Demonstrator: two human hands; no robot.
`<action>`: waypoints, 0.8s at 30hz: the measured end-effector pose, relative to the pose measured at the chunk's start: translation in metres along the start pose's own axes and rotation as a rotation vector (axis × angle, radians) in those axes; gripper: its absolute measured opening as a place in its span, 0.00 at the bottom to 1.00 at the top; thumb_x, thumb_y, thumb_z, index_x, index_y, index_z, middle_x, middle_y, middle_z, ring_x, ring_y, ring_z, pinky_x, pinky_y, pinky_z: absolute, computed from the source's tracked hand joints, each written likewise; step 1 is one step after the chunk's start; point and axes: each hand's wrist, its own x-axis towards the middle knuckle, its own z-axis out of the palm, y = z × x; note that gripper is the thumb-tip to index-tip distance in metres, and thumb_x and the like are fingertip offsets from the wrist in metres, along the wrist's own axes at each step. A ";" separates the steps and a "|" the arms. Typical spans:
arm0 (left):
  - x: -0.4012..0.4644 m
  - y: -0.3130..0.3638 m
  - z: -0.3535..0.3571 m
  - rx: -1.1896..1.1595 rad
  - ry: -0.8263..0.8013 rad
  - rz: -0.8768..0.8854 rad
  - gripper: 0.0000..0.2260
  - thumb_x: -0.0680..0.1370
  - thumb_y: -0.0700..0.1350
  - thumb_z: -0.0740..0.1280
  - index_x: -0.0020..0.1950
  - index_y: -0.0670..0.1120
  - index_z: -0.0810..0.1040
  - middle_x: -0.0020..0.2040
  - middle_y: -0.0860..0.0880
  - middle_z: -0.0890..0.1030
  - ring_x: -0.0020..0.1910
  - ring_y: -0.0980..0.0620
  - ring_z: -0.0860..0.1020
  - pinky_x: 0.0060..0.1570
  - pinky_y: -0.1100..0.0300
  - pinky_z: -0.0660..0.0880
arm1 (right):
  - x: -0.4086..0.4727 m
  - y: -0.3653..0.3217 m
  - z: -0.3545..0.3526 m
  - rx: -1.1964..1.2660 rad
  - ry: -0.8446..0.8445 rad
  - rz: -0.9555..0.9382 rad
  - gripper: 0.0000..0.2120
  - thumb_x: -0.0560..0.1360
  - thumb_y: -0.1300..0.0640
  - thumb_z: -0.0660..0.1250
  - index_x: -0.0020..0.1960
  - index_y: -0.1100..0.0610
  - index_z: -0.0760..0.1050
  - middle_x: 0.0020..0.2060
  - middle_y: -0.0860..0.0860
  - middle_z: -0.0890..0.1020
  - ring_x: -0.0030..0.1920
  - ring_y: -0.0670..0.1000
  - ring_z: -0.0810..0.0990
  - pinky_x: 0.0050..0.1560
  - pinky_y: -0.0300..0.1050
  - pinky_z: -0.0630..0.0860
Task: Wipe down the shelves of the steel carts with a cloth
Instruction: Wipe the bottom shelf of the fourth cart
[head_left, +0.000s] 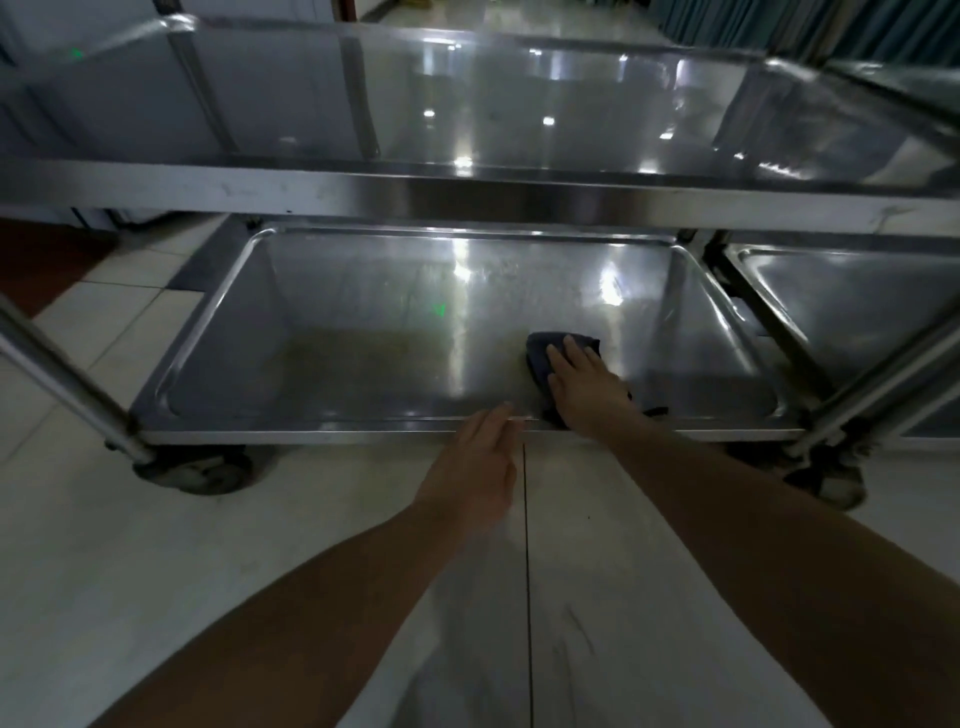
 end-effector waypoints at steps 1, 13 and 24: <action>-0.005 -0.007 -0.004 0.025 0.013 -0.009 0.25 0.80 0.46 0.52 0.75 0.41 0.72 0.76 0.42 0.69 0.74 0.40 0.68 0.73 0.49 0.68 | -0.005 0.002 0.003 -0.030 -0.010 -0.028 0.25 0.87 0.52 0.44 0.82 0.57 0.47 0.81 0.53 0.46 0.81 0.58 0.44 0.77 0.55 0.53; -0.041 -0.046 -0.011 0.072 -0.037 -0.140 0.28 0.78 0.49 0.49 0.75 0.42 0.71 0.68 0.44 0.74 0.69 0.40 0.69 0.73 0.46 0.66 | -0.003 -0.050 0.016 0.064 0.006 0.000 0.26 0.86 0.49 0.45 0.82 0.51 0.46 0.82 0.51 0.46 0.80 0.59 0.49 0.74 0.61 0.61; -0.041 -0.048 0.011 0.041 0.257 -0.088 0.21 0.79 0.46 0.58 0.69 0.40 0.79 0.62 0.46 0.79 0.60 0.41 0.75 0.64 0.45 0.74 | 0.082 -0.032 0.007 0.087 0.120 0.030 0.25 0.86 0.49 0.47 0.82 0.52 0.51 0.81 0.52 0.51 0.80 0.60 0.52 0.73 0.61 0.61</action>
